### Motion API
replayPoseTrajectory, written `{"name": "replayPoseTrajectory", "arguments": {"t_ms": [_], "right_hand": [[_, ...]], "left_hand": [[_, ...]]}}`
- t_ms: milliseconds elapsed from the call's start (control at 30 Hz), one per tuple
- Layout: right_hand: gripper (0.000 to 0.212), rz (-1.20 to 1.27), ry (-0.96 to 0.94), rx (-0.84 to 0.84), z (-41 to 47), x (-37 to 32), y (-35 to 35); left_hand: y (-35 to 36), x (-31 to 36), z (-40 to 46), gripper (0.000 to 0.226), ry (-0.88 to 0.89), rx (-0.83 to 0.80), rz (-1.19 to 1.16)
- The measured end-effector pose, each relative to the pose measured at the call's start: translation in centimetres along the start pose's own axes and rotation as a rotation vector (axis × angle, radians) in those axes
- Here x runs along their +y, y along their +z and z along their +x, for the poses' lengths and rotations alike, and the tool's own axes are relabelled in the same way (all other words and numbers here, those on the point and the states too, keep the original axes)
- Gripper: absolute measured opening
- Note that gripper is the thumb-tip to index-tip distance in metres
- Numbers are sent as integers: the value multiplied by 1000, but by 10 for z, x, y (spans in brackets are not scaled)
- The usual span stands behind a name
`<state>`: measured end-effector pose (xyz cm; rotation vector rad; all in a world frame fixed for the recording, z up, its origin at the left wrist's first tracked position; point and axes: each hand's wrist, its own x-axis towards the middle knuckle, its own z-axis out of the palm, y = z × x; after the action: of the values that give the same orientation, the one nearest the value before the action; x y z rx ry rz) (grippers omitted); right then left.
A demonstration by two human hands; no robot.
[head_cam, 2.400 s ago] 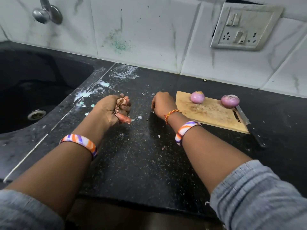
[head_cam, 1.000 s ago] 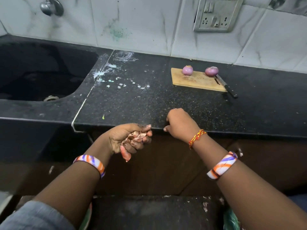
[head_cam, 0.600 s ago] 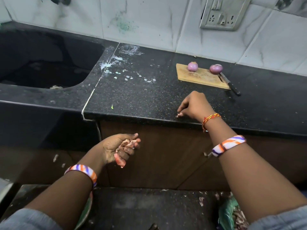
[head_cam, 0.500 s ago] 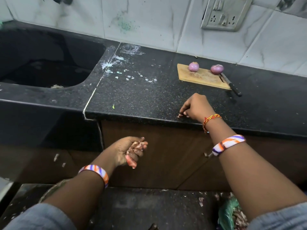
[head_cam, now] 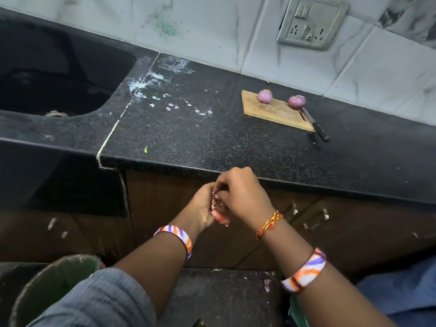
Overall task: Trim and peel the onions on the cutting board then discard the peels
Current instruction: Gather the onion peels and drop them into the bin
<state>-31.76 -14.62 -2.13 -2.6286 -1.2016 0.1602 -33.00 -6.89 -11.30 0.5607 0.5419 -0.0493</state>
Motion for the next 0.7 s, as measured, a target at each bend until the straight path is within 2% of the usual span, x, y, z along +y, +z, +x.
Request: {"name": "replayPoseTrajectory", "arguments": {"t_ms": [100,167,333,400,500,633,700], "right_hand": [[27,27,-38,-63,7,-9,2],[32,41,-76,-130,19,-23,1],[36,202,-230,-18,57,-74,1],[41,145,-304,43,75,-93,10],[40,-6,-398,42,82,-113,26],[30,-96,-526,108,53,-126,50],[23,-76,-677,40,28,-130,71]], "left_hand": [[-17,9,-11,55,-6,-3,-43],[-31,19,-24,58,38,-1,-104],[-71,47,-60,58,63,42,-187],[-89,55,-74,54,81,65,-222],[-114,61,-88,37,131,109,-270],[-141,57,-90,47,227,195,-333],[-154,56,-89,48,297,252,-361]]}}
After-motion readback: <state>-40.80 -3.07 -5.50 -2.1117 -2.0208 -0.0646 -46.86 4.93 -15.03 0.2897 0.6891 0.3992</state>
